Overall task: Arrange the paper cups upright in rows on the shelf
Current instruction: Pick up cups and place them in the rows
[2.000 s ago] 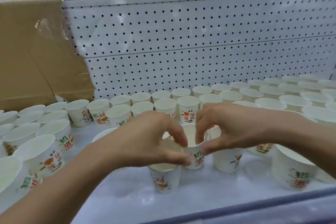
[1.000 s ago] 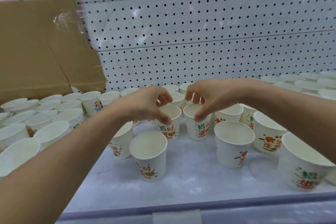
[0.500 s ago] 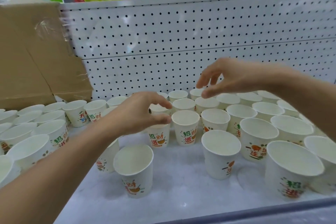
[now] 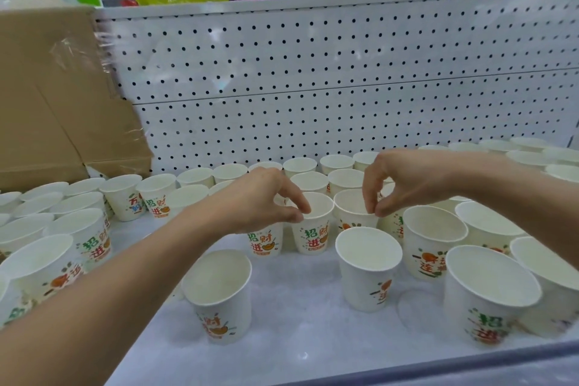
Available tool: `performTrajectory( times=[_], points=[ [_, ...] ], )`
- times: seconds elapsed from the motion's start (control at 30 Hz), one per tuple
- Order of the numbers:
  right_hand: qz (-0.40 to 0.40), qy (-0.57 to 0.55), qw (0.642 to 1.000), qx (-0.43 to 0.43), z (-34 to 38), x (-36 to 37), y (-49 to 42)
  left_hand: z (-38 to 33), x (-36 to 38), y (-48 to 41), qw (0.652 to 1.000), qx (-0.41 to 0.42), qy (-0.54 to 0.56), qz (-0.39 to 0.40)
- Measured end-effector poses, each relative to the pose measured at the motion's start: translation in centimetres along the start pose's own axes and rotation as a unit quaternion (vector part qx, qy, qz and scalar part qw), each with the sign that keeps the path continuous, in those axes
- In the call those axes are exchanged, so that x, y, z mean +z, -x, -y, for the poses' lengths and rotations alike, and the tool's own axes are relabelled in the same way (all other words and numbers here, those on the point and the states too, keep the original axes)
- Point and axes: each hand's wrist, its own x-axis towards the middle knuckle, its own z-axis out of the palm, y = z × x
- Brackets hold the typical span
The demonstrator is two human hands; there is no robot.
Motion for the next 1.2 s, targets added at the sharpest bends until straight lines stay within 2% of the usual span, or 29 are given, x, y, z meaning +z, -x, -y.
performTrajectory(
  times=[0.13, 0.27, 0.5, 0.6, 0.77, 0.9, 1.03, 1.1, 1.2],
  points=[
    [-0.006, 0.019, 1.0, 0.001, -0.1, -0.3, 0.1, 0.1, 0.0, 0.1, 1.0, 0.006, 0.006, -0.003],
    [-0.039, -0.024, 0.999, -0.022, 0.4, -0.4, 0.0, 0.3, 0.1, 0.2, 1.0, 0.006, 0.011, -0.007],
    [-0.021, -0.002, 1.0, -0.011, 0.7, 0.5, -0.7, 0.7, 0.9, -0.7, 1.0, 0.009, 0.016, -0.001],
    [-0.037, -0.007, 0.999, -0.01, 0.8, 0.4, -0.3, 0.4, 0.4, -0.5, 1.0, 0.01, 0.024, -0.003],
    [-0.104, -0.05, 0.991, -0.062, 3.5, -0.3, -0.3, 1.1, -3.9, 3.6, 0.987, -0.014, 0.101, -0.126],
    [-0.058, -0.092, 0.984, -0.138, 8.7, 0.0, 0.0, 4.2, -5.0, 8.9, 0.988, -0.05, 0.04, -0.141],
    [-0.003, -0.059, 0.975, -0.213, 13.6, 1.7, -0.8, 8.3, -4.5, 11.8, 0.985, -0.149, -0.03, -0.086],
    [0.008, -0.029, 0.974, -0.225, 15.5, 2.6, -1.4, 9.1, -3.9, 12.1, 0.983, -0.171, -0.035, -0.063],
    [0.004, -0.003, 0.976, -0.217, 16.9, 3.0, -2.5, 9.3, -3.6, 11.8, 0.983, -0.165, -0.008, -0.079]
  ],
)
